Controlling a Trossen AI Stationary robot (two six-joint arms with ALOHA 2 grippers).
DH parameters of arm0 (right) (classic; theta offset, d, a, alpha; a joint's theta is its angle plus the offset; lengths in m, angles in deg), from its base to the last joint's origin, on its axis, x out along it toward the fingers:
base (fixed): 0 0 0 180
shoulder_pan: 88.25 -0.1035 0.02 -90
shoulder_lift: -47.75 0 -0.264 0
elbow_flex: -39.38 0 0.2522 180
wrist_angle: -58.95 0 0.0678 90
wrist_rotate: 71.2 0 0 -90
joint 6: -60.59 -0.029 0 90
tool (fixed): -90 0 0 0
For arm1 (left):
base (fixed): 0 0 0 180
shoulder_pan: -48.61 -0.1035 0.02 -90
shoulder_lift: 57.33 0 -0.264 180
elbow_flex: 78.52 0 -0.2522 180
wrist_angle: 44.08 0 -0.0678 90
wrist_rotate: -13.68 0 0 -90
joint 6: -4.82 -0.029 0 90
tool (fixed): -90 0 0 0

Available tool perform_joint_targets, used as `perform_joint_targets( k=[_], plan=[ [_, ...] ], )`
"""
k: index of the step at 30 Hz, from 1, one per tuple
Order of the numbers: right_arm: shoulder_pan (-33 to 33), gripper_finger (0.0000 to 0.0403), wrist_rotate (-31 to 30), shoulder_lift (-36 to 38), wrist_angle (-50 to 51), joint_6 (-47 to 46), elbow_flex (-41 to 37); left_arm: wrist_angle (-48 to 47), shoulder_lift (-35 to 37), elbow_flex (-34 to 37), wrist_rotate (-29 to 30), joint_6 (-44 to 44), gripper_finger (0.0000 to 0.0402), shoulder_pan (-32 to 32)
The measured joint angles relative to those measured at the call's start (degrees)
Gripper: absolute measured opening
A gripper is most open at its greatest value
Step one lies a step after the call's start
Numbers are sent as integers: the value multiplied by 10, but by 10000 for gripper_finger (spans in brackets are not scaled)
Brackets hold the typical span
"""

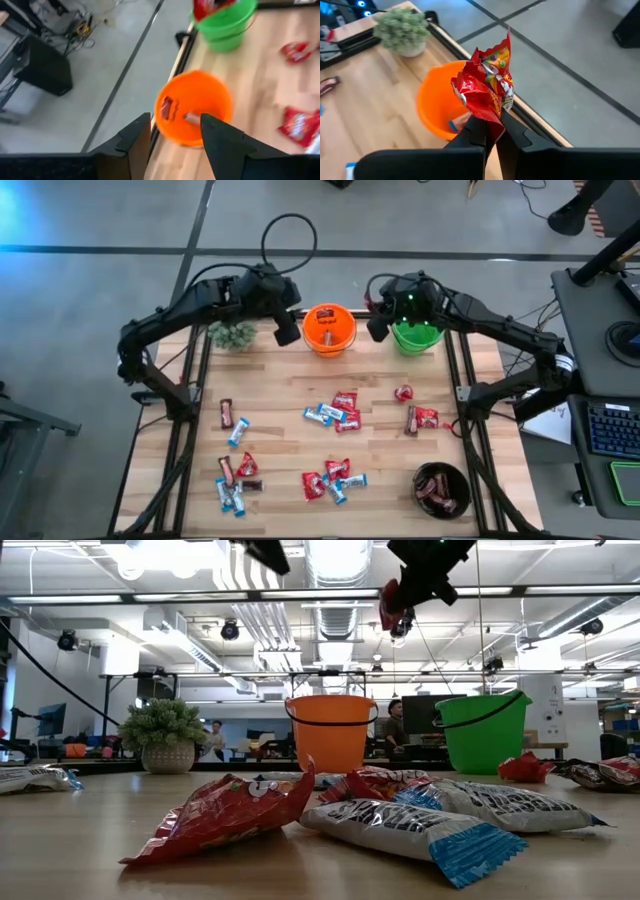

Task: Organize candy in baskets
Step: Put the red candy into the green bucket

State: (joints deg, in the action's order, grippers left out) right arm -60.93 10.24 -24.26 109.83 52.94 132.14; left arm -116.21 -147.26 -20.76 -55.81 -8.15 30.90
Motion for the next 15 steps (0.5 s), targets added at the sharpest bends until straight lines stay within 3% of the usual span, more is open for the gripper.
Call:
perform_joint_targets(
  k=[7,15],
  plan=[
    [63,9,0,0,16,-3,0,0,0,35,-2,-41,150,-84],
    [132,9,0,0,46,-53,0,69,0,40,-88,-72,150,-175]
  ],
)
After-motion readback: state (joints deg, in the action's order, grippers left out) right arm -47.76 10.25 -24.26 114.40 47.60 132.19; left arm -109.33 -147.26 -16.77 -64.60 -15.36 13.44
